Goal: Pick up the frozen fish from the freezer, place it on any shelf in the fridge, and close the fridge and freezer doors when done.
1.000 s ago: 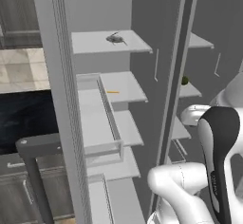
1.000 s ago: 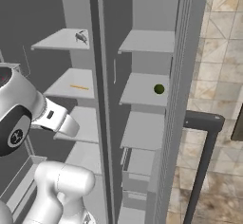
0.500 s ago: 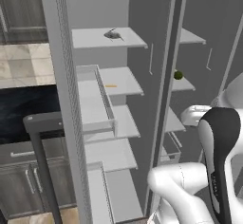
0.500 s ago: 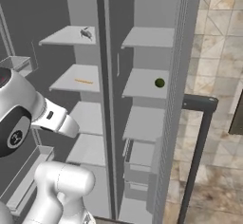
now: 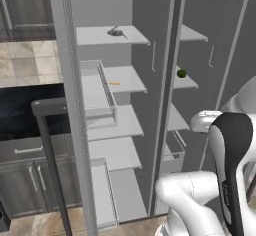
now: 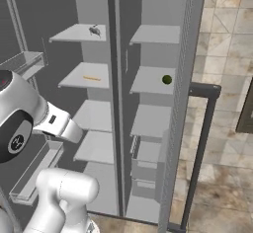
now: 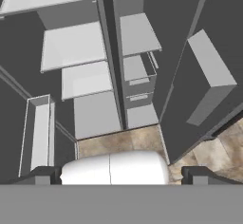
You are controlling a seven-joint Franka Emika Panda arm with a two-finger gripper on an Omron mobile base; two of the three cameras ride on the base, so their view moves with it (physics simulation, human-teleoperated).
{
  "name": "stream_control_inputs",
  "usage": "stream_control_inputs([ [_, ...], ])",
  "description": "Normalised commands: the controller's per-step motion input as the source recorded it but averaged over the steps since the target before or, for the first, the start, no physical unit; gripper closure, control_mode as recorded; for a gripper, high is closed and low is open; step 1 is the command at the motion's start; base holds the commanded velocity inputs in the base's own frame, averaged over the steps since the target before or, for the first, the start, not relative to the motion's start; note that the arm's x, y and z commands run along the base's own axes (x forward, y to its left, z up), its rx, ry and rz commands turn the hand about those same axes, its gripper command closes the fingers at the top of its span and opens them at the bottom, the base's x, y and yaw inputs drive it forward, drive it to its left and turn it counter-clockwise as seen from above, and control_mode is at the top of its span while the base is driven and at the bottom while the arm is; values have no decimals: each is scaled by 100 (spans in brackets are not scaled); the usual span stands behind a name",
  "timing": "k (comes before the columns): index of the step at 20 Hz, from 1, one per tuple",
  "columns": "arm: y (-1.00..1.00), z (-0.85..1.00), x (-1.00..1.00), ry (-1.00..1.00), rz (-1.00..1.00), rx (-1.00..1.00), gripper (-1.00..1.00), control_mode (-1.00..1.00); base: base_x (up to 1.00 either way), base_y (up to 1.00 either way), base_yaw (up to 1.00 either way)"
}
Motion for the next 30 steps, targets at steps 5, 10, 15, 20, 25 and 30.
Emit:
stream_control_inputs([
  [5, 0, 0, 0, 0, 0, 0, -100, 100, -61, 0, 0],
  [10, 0, 0, 0, 0, 0, 0, -100, 100, -63, 0, 0],
  [15, 0, 0, 0, 0, 0, 0, -100, 100, -54, 0, 0],
  [20, 0, 0, 0, 0, 0, 0, -100, 100, -42, 0, 0],
  [25, 0, 0, 0, 0, 0, 0, -100, 100, -30, 0, 0],
  [30, 0, 0, 0, 0, 0, 0, -100, -100, -1, 0, 0],
])
